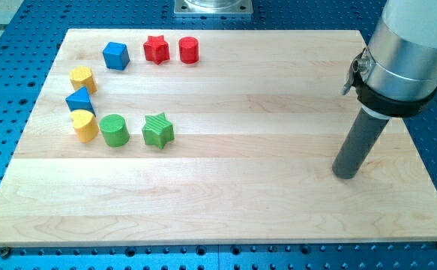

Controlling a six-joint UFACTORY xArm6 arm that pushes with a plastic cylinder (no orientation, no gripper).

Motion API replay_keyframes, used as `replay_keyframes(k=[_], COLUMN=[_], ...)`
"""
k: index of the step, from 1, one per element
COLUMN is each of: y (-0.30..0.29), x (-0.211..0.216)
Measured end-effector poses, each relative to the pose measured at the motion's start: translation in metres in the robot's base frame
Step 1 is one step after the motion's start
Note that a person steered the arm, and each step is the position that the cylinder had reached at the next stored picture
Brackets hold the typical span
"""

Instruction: Move the arm slightly towards the bottom center of the board

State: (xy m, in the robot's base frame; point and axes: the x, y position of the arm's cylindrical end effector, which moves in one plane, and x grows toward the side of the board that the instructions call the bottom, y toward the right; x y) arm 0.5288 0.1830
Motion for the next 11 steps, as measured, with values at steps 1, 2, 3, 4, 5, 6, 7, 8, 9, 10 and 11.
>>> replay_keyframes(k=[1,2,3,4,5,6,7,8,9,10,11], y=[0.000,0.000,0.000,-0.003,-0.028,-0.046,-0.047,-0.047,-0.052,-0.148,-0.261], x=[0.000,0.001,0.001,0.001,0.007,0.010,0.020,0.031,0.035,0.040,0.045])
